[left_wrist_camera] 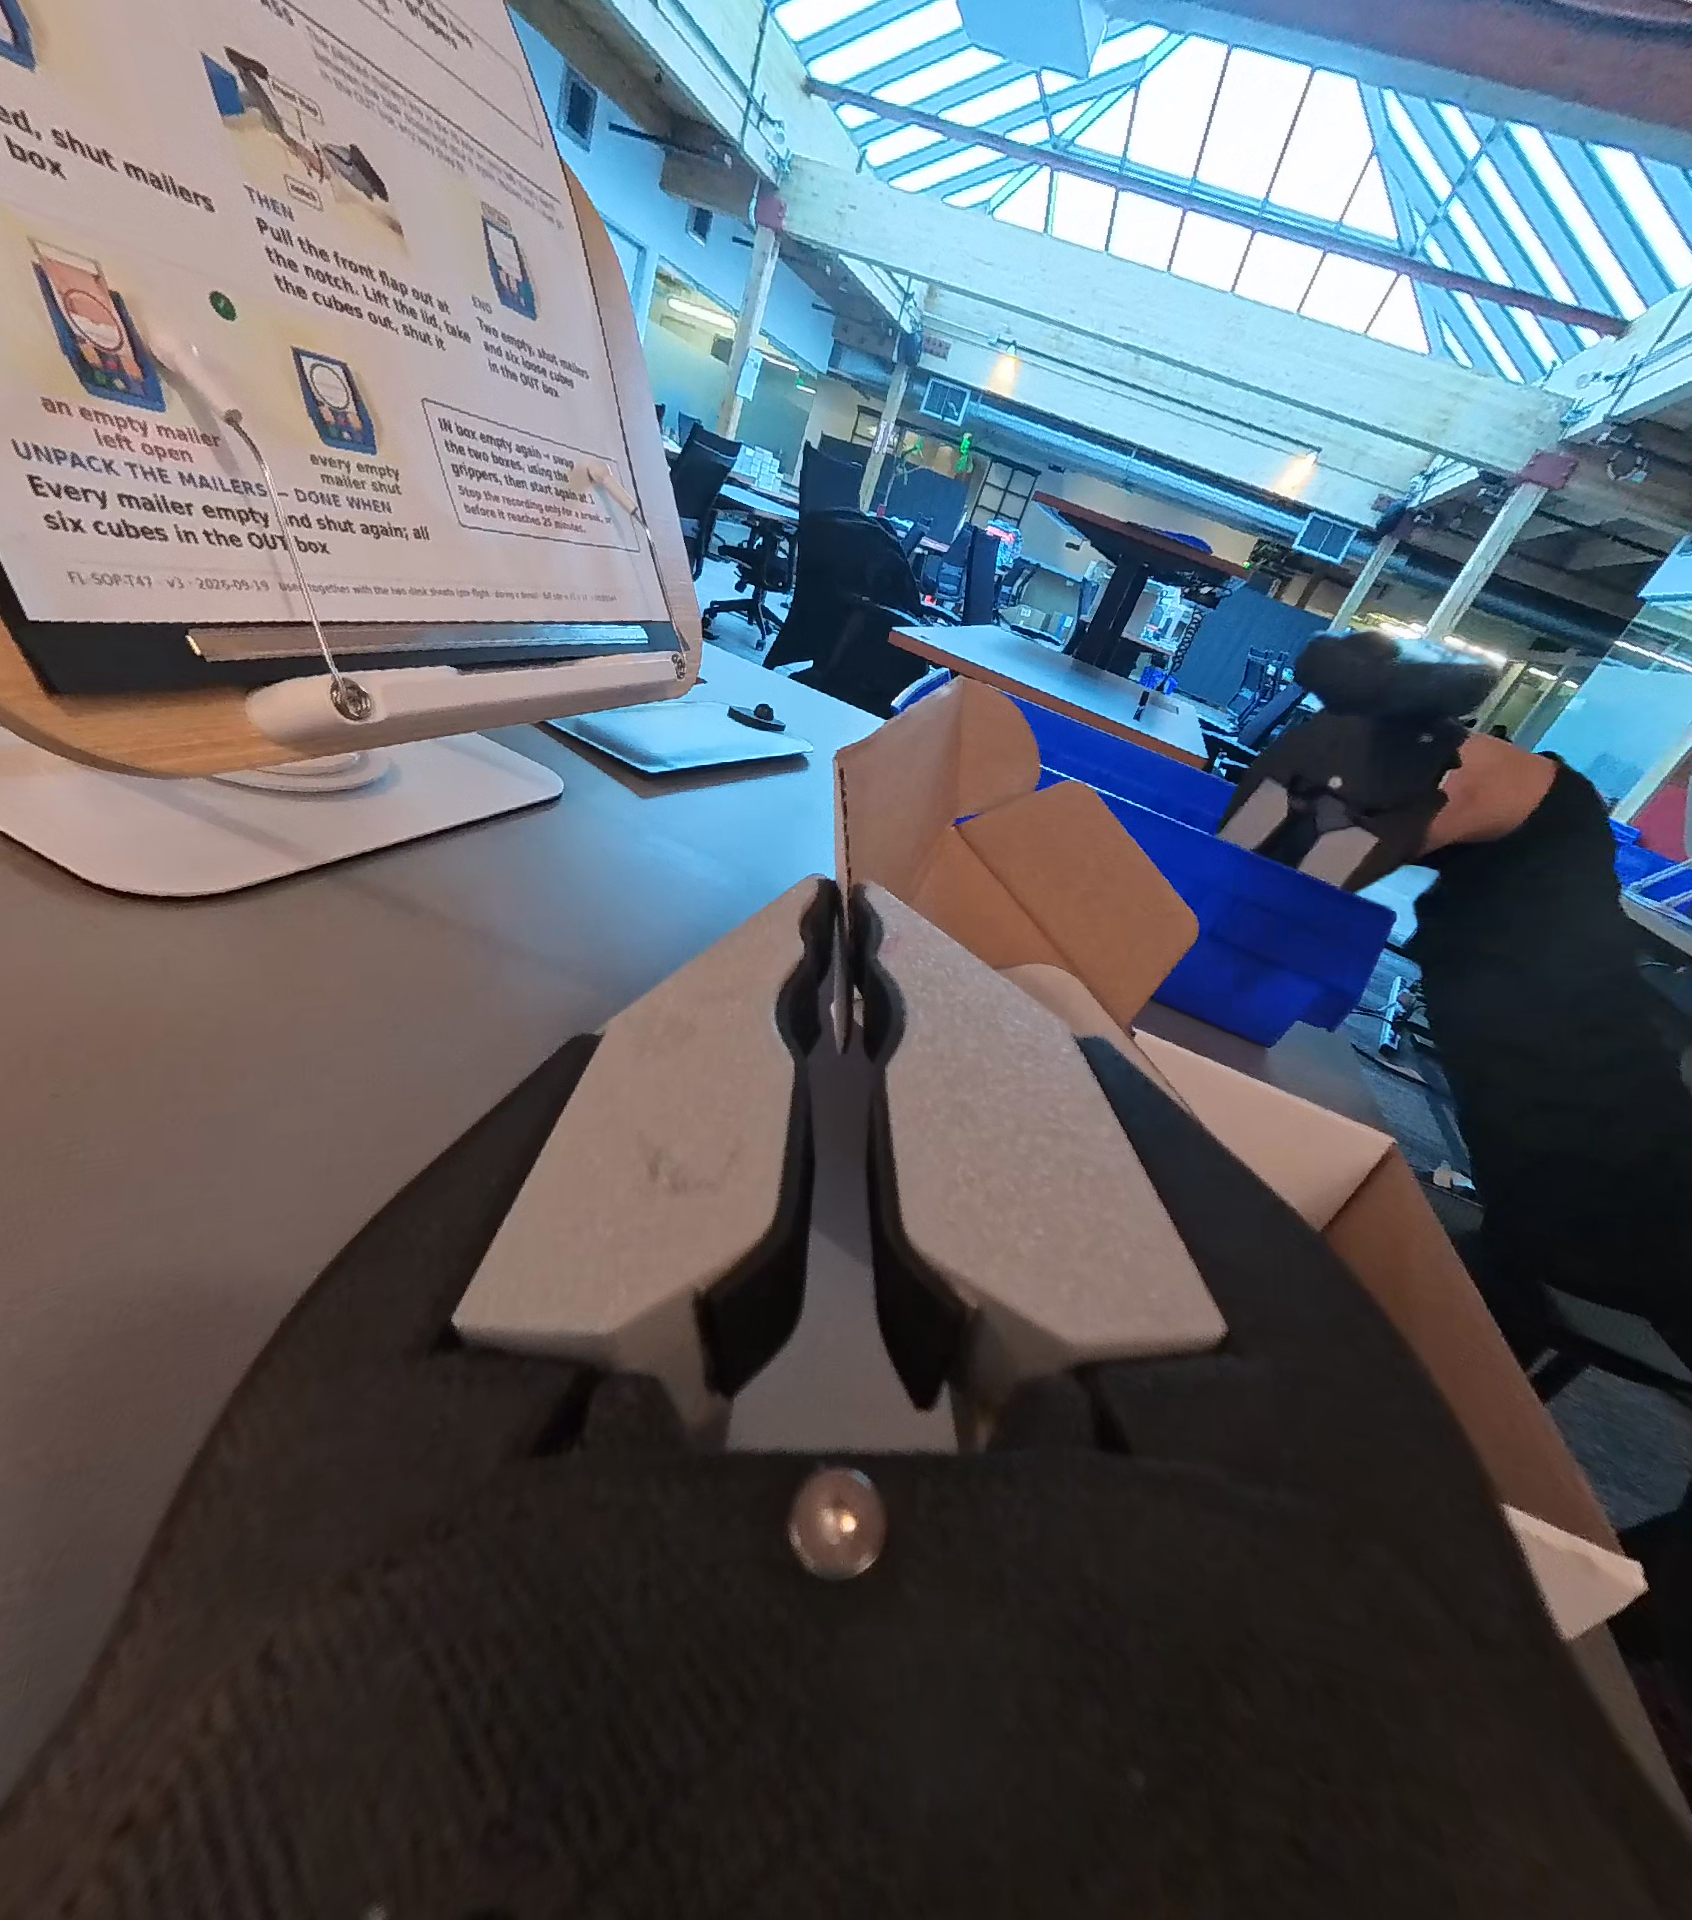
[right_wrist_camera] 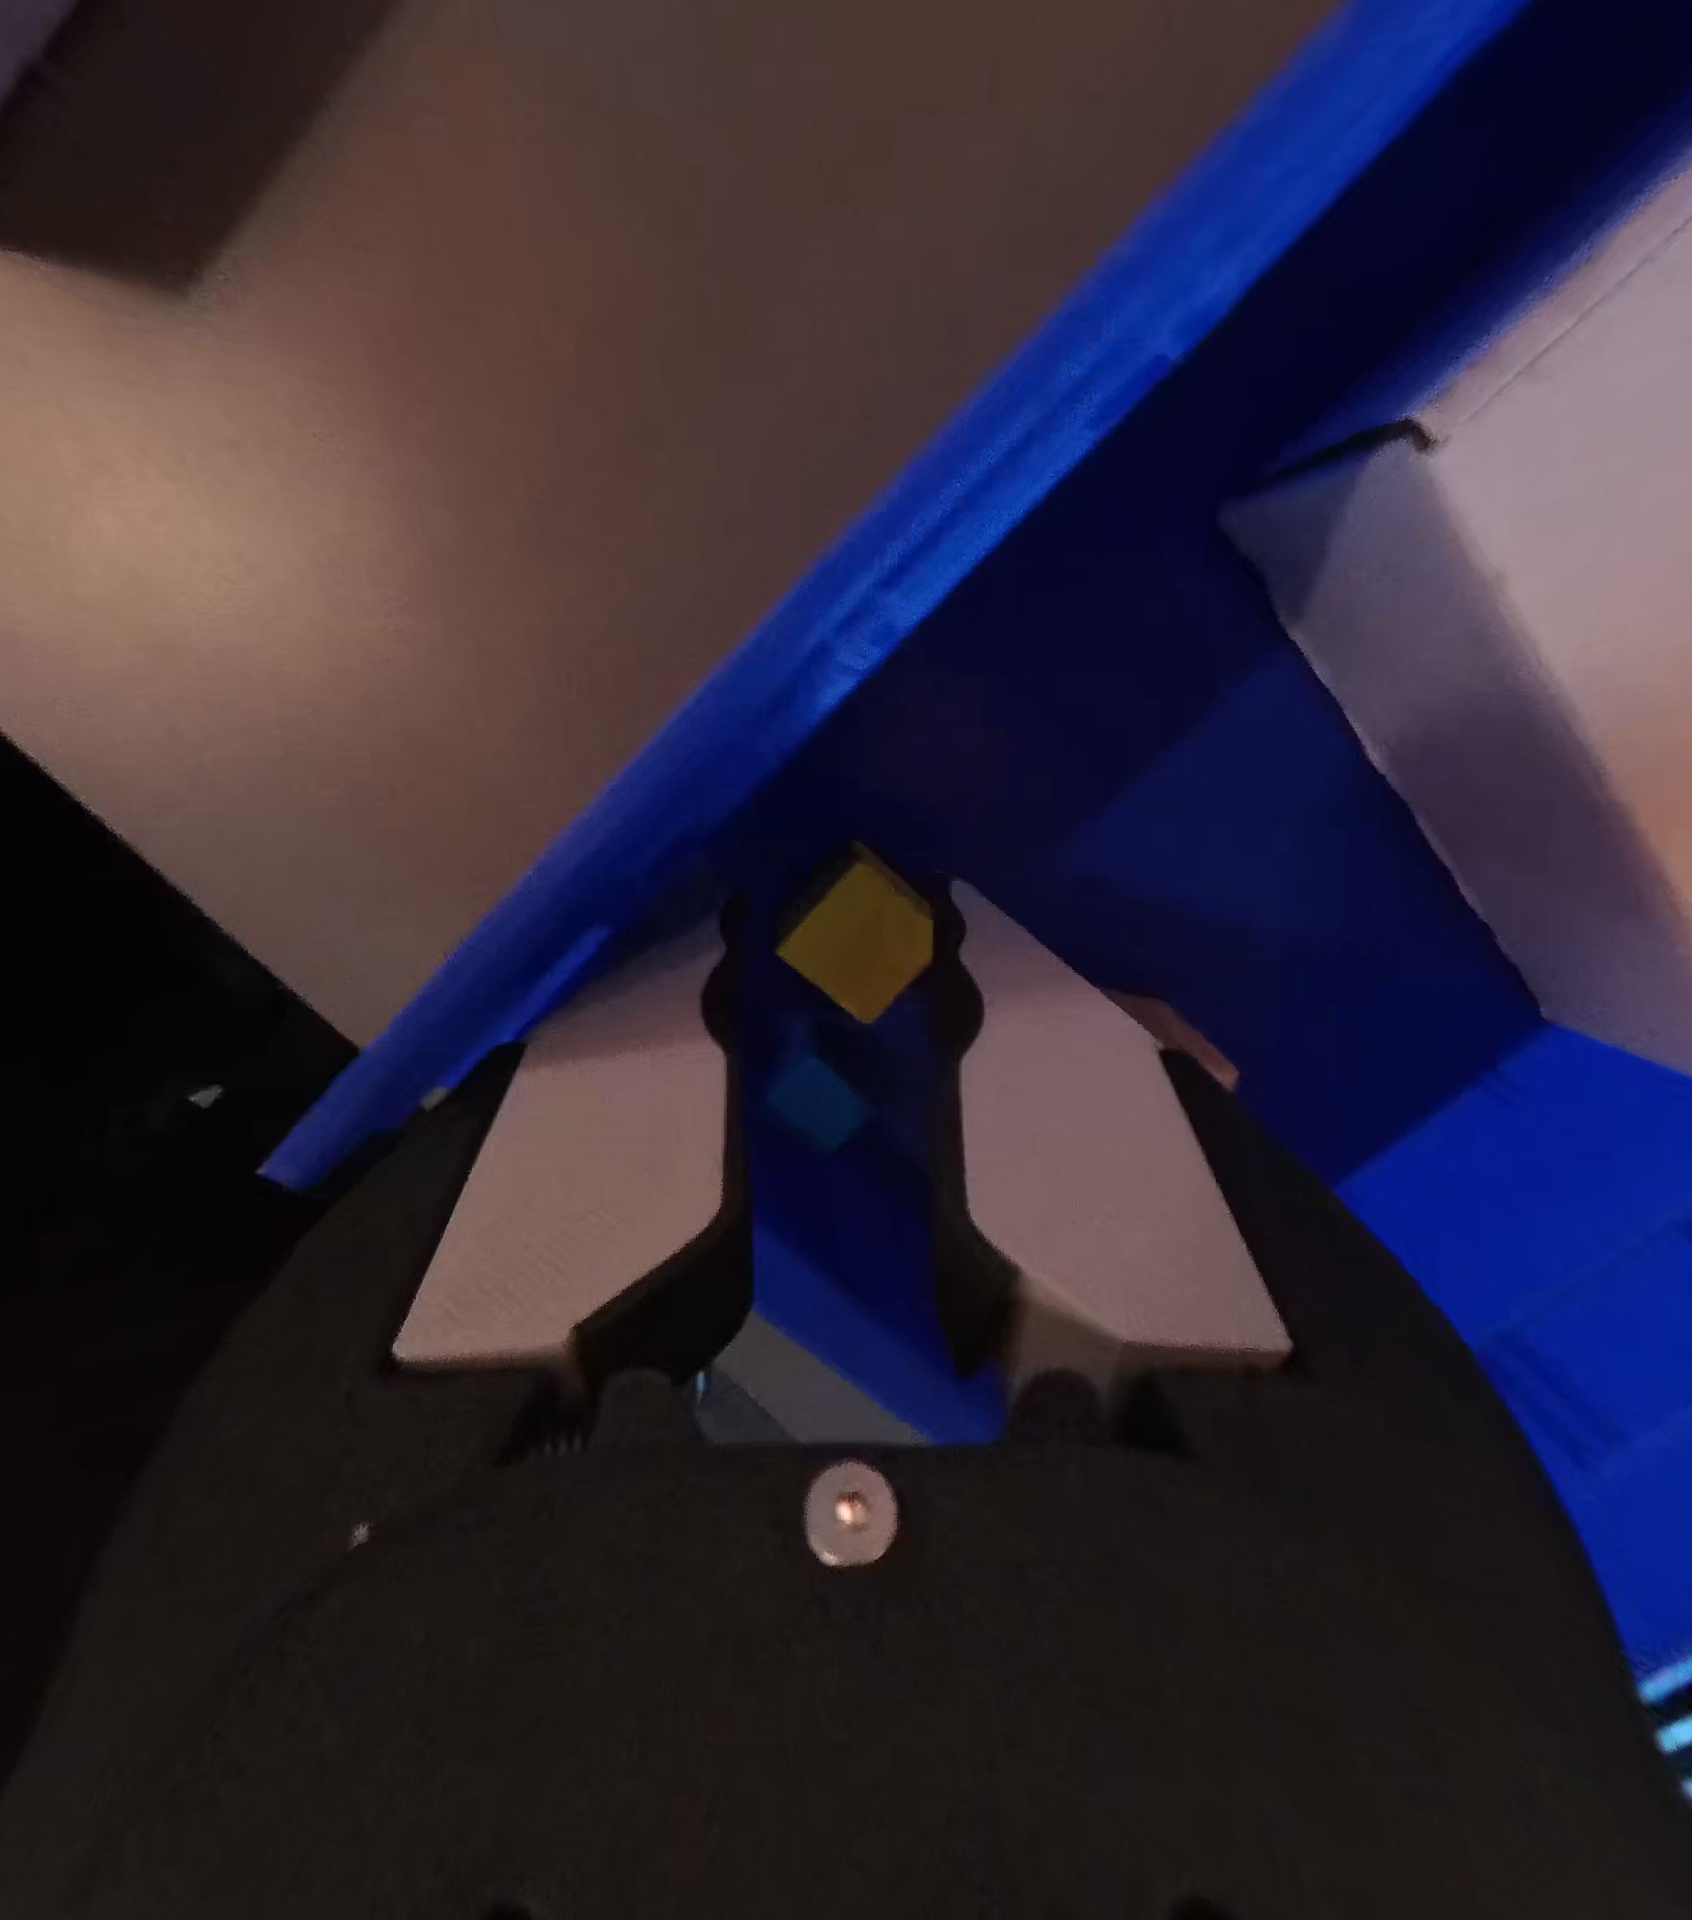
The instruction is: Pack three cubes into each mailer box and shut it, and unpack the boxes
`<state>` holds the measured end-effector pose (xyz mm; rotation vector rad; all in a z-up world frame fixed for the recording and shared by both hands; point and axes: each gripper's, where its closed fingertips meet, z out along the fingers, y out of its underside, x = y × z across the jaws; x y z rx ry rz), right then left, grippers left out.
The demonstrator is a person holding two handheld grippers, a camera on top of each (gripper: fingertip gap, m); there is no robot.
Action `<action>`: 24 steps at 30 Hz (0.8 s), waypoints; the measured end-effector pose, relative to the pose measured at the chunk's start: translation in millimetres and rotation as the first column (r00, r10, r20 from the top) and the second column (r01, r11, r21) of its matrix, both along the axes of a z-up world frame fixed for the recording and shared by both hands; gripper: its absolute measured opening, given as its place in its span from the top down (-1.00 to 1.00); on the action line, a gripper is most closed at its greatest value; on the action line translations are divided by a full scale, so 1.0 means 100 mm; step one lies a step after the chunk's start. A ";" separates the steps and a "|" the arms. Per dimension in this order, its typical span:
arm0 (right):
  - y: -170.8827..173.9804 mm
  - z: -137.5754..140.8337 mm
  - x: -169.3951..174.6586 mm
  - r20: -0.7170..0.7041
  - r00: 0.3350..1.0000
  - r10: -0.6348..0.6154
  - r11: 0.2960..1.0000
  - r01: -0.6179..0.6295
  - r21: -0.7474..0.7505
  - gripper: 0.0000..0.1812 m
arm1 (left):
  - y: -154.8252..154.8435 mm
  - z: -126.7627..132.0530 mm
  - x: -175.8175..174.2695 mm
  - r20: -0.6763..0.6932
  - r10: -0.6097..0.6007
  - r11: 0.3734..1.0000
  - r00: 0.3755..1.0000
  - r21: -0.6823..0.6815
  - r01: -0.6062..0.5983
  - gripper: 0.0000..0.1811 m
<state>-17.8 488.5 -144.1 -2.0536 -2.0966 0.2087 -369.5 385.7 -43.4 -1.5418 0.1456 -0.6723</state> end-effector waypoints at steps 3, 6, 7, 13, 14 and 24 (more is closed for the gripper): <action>0.14 0.13 0.07 -0.040 0.995 -0.092 0.994 0.094 0.046 0.67 | -0.01 0.01 0.01 0.002 -0.003 1.000 1.000 0.004 0.003 1.00; 0.24 0.41 0.12 -0.138 0.978 -0.156 0.977 0.174 0.123 0.68 | -0.01 0.01 0.01 -0.001 -0.003 1.000 1.000 0.005 0.003 1.00; 0.23 0.56 0.07 -0.200 0.967 -0.155 0.971 0.186 0.151 0.69 | 0.00 0.01 0.01 -0.002 -0.003 1.000 1.000 0.004 0.003 1.00; -0.36 1.73 -0.74 -0.688 0.722 0.075 0.972 0.102 0.212 0.70 | 0.00 -0.01 0.02 -0.012 -0.001 1.000 1.000 0.000 0.001 1.00; -0.60 1.81 -0.90 -0.725 0.675 0.140 0.978 0.020 0.208 0.70 | 0.00 -0.01 0.02 -0.013 0.000 1.000 1.000 0.000 0.000 1.00; -1.39 0.35 -1.89 -0.261 0.875 0.407 0.904 -0.344 0.255 0.63 | -0.03 0.03 0.03 -0.026 -0.001 1.000 1.000 0.014 0.001 1.00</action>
